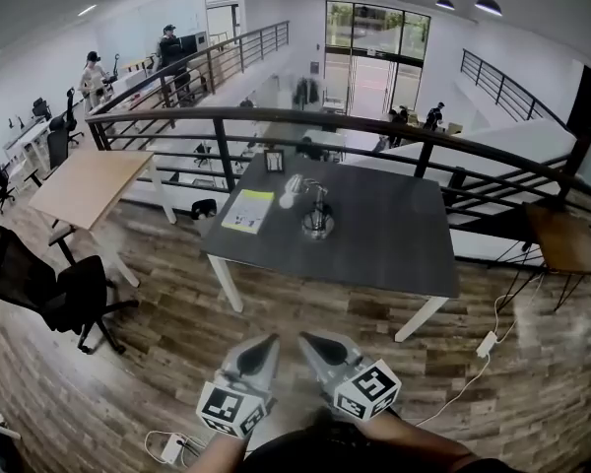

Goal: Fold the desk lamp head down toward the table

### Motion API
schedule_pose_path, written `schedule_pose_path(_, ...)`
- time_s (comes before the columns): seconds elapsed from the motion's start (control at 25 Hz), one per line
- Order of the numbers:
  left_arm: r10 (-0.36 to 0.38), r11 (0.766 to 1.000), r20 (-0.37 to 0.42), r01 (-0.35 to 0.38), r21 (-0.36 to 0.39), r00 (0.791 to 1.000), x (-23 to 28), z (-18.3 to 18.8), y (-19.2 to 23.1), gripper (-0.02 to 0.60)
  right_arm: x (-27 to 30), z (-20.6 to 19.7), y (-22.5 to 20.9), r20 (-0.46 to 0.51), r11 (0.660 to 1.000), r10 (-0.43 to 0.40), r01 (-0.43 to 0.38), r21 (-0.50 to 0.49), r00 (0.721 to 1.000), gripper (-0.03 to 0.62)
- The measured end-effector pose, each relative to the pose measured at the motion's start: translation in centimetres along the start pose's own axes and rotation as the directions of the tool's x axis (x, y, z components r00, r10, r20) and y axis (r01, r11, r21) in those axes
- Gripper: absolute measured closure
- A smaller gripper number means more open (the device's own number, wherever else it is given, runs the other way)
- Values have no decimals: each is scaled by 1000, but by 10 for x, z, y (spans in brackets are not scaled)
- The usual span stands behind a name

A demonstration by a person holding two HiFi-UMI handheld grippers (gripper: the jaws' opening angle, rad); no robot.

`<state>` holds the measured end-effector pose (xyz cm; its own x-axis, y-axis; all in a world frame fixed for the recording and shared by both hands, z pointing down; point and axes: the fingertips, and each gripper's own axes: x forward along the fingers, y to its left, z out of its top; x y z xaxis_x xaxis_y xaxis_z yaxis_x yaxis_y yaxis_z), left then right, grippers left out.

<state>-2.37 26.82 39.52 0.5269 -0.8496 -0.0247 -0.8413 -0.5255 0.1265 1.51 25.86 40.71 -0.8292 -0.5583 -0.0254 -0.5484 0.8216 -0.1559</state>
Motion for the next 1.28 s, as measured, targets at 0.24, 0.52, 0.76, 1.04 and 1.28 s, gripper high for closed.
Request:
schedule_pose_path(0.24,30,999,18,-31,23,999,53,10,9,580,14,7,-60,-33,999,29,-29,-14,999,591)
schedule_pose_path(0.52,28,1000,5,-28,-2,1000,98,0,34,580,37,5,-100,-47,999,33,-33,4,998,591)
schedule_pose_path(0.76,-14,1000,-7,14,-10,1000,131,-2,64,580,65,5,-126,-66,1000,0,0,0,998,591)
schedule_pose_path(1.04,-71,997,-14,71,-16,997,147,7,126,580,128,8,-141,-59,999,-51,51,0,997,591)
schedule_pose_path(1.28,-150,989,-35,149,-18,988,154,19,180,580,187,11,-143,-35,994,-113,113,7,993,591)
